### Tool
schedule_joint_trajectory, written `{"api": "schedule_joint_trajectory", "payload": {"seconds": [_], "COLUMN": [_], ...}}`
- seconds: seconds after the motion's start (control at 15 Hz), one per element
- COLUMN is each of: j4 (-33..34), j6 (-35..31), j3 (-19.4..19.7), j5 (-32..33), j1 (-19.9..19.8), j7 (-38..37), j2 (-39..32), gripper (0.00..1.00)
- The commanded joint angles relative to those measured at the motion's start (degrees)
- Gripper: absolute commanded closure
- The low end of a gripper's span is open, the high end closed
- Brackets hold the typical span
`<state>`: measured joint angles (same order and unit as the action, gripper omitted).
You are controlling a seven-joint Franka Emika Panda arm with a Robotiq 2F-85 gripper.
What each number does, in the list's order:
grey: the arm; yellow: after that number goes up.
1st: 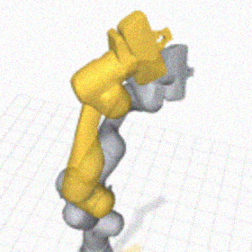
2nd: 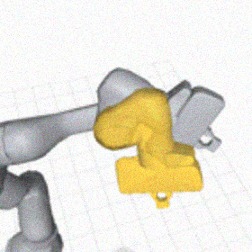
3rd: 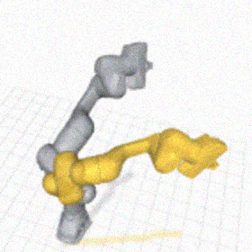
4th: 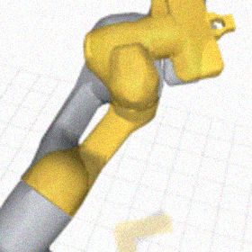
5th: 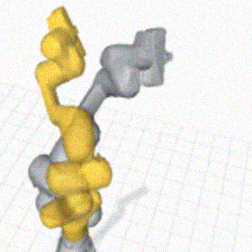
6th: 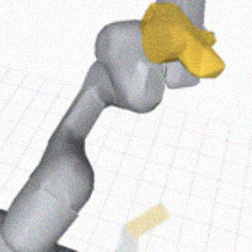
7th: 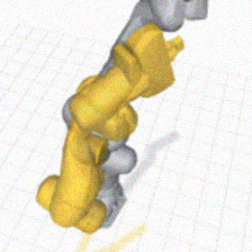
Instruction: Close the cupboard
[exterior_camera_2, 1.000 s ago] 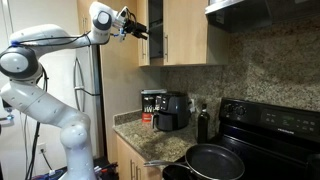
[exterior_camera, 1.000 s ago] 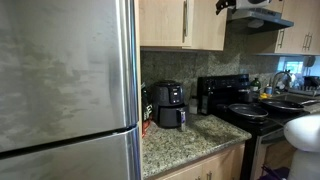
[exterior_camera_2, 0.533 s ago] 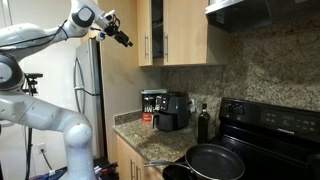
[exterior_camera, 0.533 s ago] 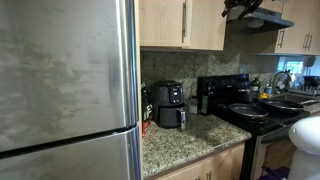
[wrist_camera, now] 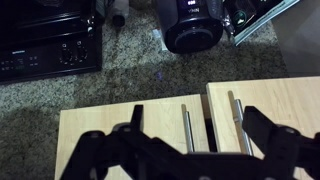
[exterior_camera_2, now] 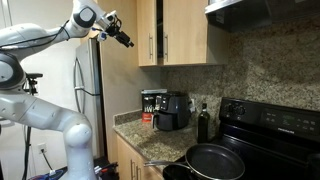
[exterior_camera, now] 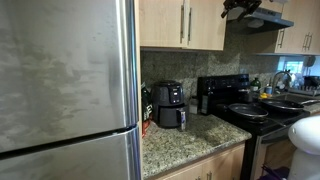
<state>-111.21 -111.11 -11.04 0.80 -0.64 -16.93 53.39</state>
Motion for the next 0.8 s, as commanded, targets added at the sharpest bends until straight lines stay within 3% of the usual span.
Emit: {"api": "schedule_joint_trajectory", "payload": {"seconds": [0.0, 0.33, 0.73], "j4": [0.2, 0.2, 5.3], "j6": [0.1, 0.1, -17.6], "j3": [-0.1, -0.1, -4.3], "j5": [-0.4, -0.4, -0.5], "j1": [-0.5, -0.5, 0.4], "j7": [0.3, 0.3, 1.0], "j2": [0.0, 0.0, -3.9], "gripper": [0.00, 0.00, 0.00]}}
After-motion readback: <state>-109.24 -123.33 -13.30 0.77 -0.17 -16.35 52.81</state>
